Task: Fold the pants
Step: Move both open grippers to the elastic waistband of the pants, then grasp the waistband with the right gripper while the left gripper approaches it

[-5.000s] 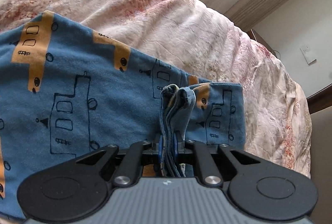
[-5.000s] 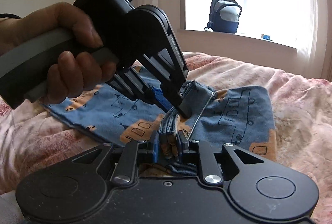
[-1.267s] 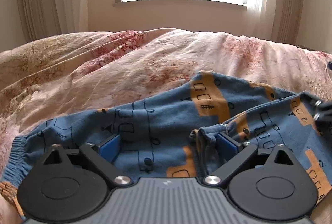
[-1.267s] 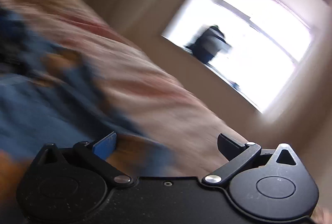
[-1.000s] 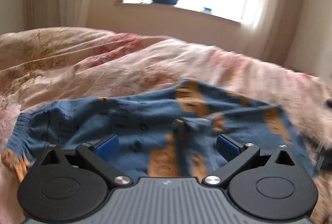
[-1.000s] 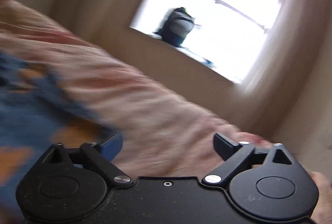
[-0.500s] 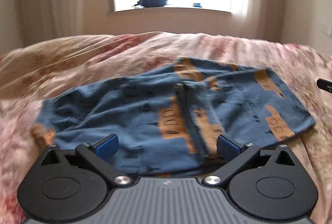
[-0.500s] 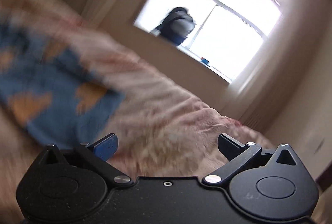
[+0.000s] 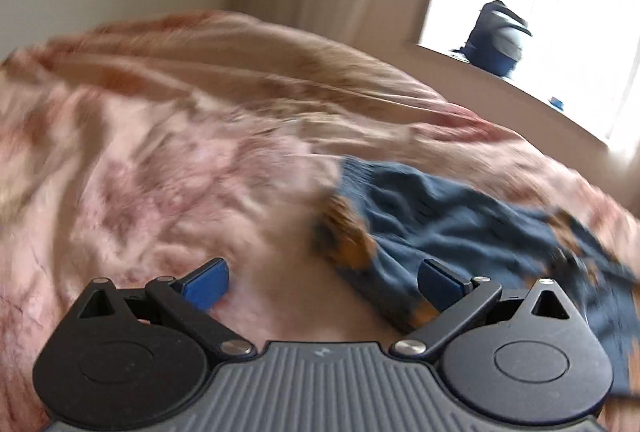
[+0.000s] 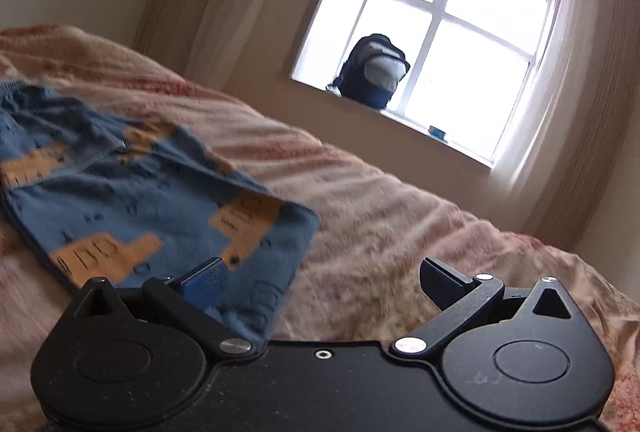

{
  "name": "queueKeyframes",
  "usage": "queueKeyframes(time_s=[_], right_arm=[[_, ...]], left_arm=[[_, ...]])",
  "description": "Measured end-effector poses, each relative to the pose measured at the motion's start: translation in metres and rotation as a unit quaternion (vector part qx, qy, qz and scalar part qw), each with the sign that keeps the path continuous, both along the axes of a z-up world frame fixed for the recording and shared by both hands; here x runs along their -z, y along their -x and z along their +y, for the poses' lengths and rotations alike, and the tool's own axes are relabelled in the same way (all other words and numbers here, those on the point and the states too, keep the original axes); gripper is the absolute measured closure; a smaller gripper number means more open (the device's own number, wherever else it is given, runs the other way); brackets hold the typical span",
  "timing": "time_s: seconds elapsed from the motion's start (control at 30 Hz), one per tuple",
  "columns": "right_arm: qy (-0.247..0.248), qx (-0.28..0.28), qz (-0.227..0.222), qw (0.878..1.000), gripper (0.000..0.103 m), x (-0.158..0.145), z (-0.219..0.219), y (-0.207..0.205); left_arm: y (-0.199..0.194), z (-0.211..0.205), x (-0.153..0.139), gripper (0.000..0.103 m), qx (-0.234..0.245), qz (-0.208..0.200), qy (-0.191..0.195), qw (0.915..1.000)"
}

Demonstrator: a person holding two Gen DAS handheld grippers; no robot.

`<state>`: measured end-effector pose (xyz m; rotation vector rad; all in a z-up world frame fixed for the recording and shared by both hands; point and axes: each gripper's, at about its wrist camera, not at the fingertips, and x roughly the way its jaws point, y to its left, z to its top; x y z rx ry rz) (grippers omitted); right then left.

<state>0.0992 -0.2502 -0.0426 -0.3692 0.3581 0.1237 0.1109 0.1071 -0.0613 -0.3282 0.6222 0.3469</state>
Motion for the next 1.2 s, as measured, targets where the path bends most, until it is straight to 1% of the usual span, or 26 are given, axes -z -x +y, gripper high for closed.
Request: queueKeyframes(time_s=[0.07, 0.17, 0.23, 0.3, 0.37, 0.43, 0.5, 0.57, 0.63, 0.73, 0.8, 0.83, 0.87, 0.9, 0.93, 0.97, 1.0, 1.03, 1.07, 1.2], right_arm=[[-0.01, -0.007, 0.006, 1.0, 0.001, -0.001, 0.002, 0.003], [-0.011, -0.021, 0.008, 1.0, 0.001, -0.003, 0.005, 0.002], [-0.021, -0.031, 0.01, 0.999, 0.001, -0.009, 0.007, -0.001], [-0.051, -0.064, 0.029, 0.996, 0.001, -0.02, 0.008, -0.012], [-0.093, -0.106, 0.062, 0.988, 0.001, -0.032, 0.013, -0.037], [-0.131, -0.149, 0.111, 0.974, 0.001, -0.043, 0.027, -0.076], [-0.157, -0.198, 0.143, 0.957, 0.001, -0.049, 0.048, -0.118], [-0.16, -0.246, 0.173, 0.94, 0.001, -0.051, 0.079, -0.153], [-0.146, -0.303, 0.191, 0.922, 0.001, -0.051, 0.123, -0.182], [-0.122, -0.383, 0.237, 0.884, 0.001, -0.043, 0.194, -0.21], [-0.119, -0.426, 0.277, 0.853, 0.002, -0.035, 0.235, -0.225], [-0.118, -0.442, 0.292, 0.84, 0.004, -0.031, 0.253, -0.23], [-0.111, -0.455, 0.301, 0.831, 0.01, -0.027, 0.267, -0.233], [-0.097, -0.47, 0.306, 0.822, 0.02, -0.023, 0.28, -0.234], [-0.082, -0.483, 0.305, 0.817, 0.025, -0.021, 0.289, -0.234], [-0.07, -0.495, 0.304, 0.811, 0.037, -0.019, 0.296, -0.233], [-0.065, -0.508, 0.305, 0.803, 0.047, -0.017, 0.301, -0.232], [-0.067, -0.516, 0.307, 0.797, 0.052, -0.015, 0.303, -0.232], [-0.07, -0.52, 0.31, 0.793, 0.059, -0.014, 0.304, -0.232], [-0.086, -0.523, 0.321, 0.785, 0.069, -0.009, 0.304, -0.236]], left_arm=[[-0.006, 0.012, -0.001, 0.0, -0.007, -0.004, 0.023, 0.9997], [-0.013, 0.023, -0.001, 0.0, 0.005, -0.016, 0.056, 0.9983], [-0.018, 0.025, 0.004, 0.0, 0.017, -0.016, 0.072, 0.9971], [-0.021, 0.022, 0.008, 0.0, 0.029, -0.011, 0.076, 0.9966], [-0.021, 0.02, 0.01, 0.0, 0.048, -0.012, 0.07, 0.9963], [-0.021, 0.017, 0.01, 0.0, 0.067, -0.013, 0.063, 0.9957], [-0.02, 0.017, 0.009, 0.0, 0.078, -0.013, 0.062, 0.9949], [-0.02, 0.018, 0.008, 0.0, 0.082, -0.011, 0.066, 0.9944], [-0.023, 0.019, 0.008, 0.0, 0.083, -0.009, 0.065, 0.9944], [-0.03, 0.019, 0.009, 0.0, 0.087, 0.001, 0.053, 0.9948], [-0.034, 0.017, 0.01, 0.0, 0.094, 0.011, 0.037, 0.9948], [-0.036, 0.016, 0.01, 0.0, 0.1, 0.016, 0.028, 0.9945], [-0.038, 0.014, 0.011, 0.0, 0.105, 0.021, 0.017, 0.9941], [-0.039, 0.013, 0.012, 0.0, 0.108, 0.025, 0.01, 0.9937], [-0.04, 0.012, 0.012, 0.0, 0.112, 0.028, 0.005, 0.9933], [-0.041, 0.011, 0.013, 0.0, 0.116, 0.03, -0.001, 0.9928], [-0.042, 0.011, 0.014, 0.0, 0.12, 0.031, -0.006, 0.9922], [-0.043, 0.011, 0.014, 0.0, 0.123, 0.032, -0.009, 0.9919], [-0.044, 0.01, 0.015, 0.0, 0.125, 0.032, -0.011, 0.9916], [-0.047, 0.012, 0.015, 0.0, 0.124, 0.031, -0.005, 0.9918]])
